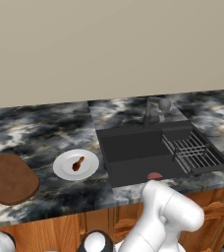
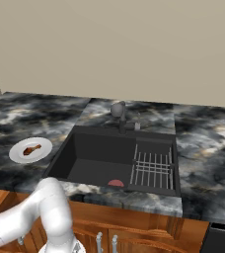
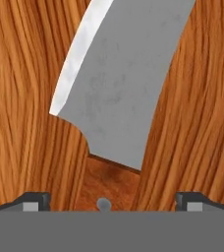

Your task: Pick up the knife from the drawer and place it on the cutting board. Then place the meat from the plate to the cutting board.

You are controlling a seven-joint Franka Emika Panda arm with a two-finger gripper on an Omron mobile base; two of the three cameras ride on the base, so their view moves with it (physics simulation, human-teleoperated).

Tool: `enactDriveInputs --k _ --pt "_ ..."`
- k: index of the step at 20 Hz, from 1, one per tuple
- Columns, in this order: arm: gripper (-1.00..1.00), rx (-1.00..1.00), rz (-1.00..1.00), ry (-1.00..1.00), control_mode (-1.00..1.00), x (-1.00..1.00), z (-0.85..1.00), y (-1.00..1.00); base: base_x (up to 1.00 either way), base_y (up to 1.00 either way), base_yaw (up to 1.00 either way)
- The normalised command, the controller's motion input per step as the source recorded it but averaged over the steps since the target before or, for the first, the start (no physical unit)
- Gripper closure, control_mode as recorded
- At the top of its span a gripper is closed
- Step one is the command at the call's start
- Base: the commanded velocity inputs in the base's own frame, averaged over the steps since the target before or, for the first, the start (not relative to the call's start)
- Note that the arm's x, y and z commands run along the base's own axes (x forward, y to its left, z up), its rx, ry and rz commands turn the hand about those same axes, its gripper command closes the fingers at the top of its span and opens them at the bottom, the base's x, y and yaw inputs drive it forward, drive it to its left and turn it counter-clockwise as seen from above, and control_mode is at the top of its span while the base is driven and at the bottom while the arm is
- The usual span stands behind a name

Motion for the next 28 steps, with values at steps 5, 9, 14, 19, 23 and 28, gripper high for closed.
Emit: enactDriveInputs --k 5,9,14,19,23,28 --pt "-1.0 -0.01 0.0 0.02 -1.0 0.03 -0.18 0.14 0.0 0.0 0.0" --pt "-1.0 -0.01 0.0 0.05 -1.0 0.01 -0.23 0.19 0.0 0.0 0.0" --pt "1.0 -0.05 0.0 0.07 -1.0 0.0 -0.42 0.28 0.0 0.0 0.0" --pt "1.0 -0.03 0.0 0.06 -1.0 -0.08 -0.42 0.12 0.0 0.0 0.0" --pt "1.0 0.0 -0.03 -0.01 -1.0 -0.25 -0.18 0.02 0.0 0.0 0.0" --pt "1.0 0.01 -0.06 -0.07 -1.0 -0.33 0.0 -0.13 0.0 0.0 0.0"
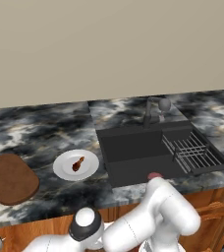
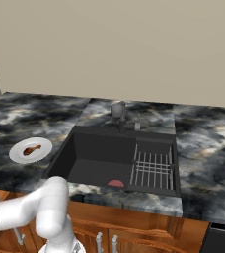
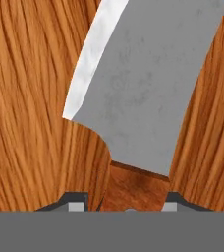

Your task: Pick up the knife from the drawer and place it on the cutting board. Then place the meat from the plate to the cutting board.

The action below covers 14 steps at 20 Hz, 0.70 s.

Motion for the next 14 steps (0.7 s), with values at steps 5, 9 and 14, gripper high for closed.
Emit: enactDriveInputs --k 5,9,14 --pt "1.0 0.06 -0.15 -0.14 -1.0 -0.6 0.03 -0.5 0.0 0.0 0.0" --pt "1.0 0.13 -0.25 -0.16 -1.0 -0.77 0.01 -0.64 0.0 0.0 0.0" --pt "1.0 0.13 -0.3 -0.13 -1.0 -0.61 0.04 -0.62 0.0 0.0 0.0"
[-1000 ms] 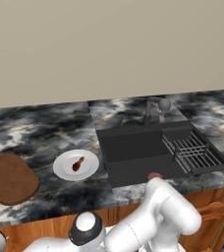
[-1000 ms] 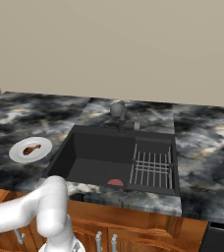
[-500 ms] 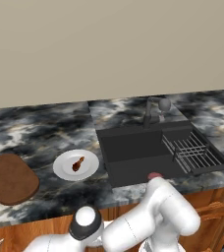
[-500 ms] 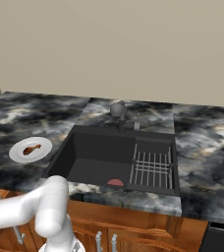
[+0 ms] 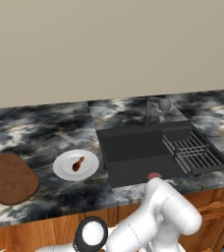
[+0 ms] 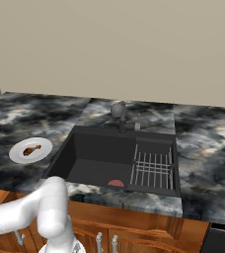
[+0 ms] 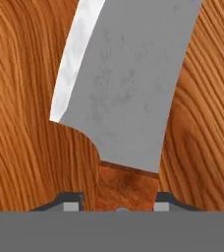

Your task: Pick up the knife from the drawer and place it on the cutting board. Then place the meat from the plate to the cutting board.

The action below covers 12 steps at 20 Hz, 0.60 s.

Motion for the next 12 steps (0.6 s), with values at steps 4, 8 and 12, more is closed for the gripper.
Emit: enactDriveInputs --k 4,8,12 --pt "1.0 0.14 -0.34 -0.1 -1.0 -0.4 0.19 -0.63 0.0 0.0 0.0" --pt "1.0 0.16 -0.34 -0.05 -1.0 -0.12 0.46 -0.7 0.0 0.0 0.0" --pt "1.0 0.11 -0.27 -0.02 -1.0 0.0 0.59 -0.71 0.0 0.0 0.0"
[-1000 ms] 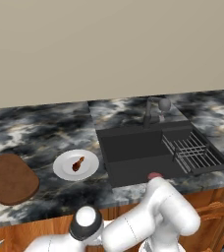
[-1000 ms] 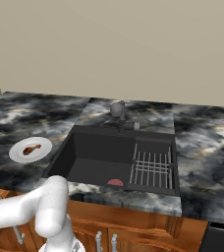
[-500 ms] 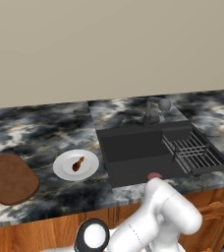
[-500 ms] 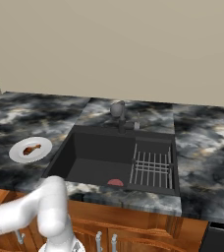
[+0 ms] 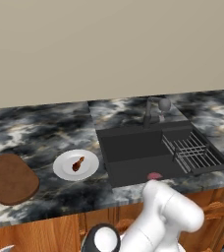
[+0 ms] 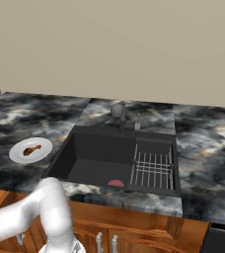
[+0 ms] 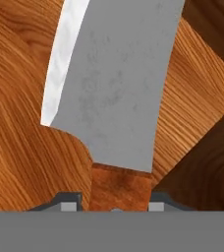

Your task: Pick up the knife from the drawer and place it on the cutting board. Then place the meat from the plate to the cutting board.

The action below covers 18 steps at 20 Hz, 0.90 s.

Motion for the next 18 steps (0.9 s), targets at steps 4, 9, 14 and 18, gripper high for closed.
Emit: enactDriveInputs --k 4,9,14,18 --pt "1.0 0.09 -0.24 -0.05 -1.0 0.0 0.52 -0.75 0.0 0.0 0.0" --pt "1.0 0.1 -0.22 -0.07 -1.0 0.0 0.46 -0.79 0.0 0.0 0.0" --pt "1.0 0.07 -0.08 -0.03 -1.0 0.0 0.47 -0.65 0.0 0.0 0.0" --pt "1.0 0.08 -0.07 0.0 -1.0 0.06 0.43 -0.68 0.0 0.0 0.0"
